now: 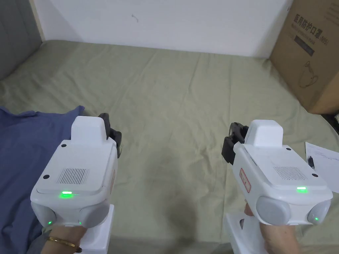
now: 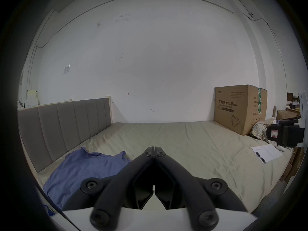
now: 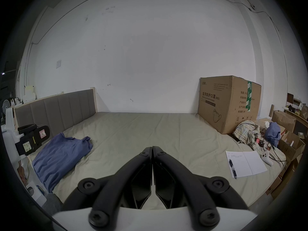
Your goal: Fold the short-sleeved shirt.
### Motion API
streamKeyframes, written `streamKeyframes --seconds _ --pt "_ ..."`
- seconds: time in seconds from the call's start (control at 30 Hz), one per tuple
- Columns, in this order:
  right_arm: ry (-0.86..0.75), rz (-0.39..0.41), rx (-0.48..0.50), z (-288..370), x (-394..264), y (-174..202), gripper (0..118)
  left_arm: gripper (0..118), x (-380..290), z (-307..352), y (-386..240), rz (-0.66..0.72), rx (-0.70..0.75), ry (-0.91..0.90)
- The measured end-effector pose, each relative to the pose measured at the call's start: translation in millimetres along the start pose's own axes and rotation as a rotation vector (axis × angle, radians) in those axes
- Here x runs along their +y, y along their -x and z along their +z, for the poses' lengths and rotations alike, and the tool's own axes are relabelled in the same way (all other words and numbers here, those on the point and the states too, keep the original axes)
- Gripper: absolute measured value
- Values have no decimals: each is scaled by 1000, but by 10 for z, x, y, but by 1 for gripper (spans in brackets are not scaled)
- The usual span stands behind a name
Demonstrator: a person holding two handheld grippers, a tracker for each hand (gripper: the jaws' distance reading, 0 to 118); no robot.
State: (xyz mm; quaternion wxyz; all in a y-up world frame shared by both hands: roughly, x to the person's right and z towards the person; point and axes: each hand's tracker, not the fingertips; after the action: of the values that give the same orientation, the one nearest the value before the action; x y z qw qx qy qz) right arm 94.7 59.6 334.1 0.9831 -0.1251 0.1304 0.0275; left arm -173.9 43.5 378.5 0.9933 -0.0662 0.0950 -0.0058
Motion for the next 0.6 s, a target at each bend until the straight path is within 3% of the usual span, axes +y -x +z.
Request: streamKeyframes --seconds 0.6 --pt "-3 -12 10 23 14 -13 0 0 11 -6 -46 -6 -12 0"
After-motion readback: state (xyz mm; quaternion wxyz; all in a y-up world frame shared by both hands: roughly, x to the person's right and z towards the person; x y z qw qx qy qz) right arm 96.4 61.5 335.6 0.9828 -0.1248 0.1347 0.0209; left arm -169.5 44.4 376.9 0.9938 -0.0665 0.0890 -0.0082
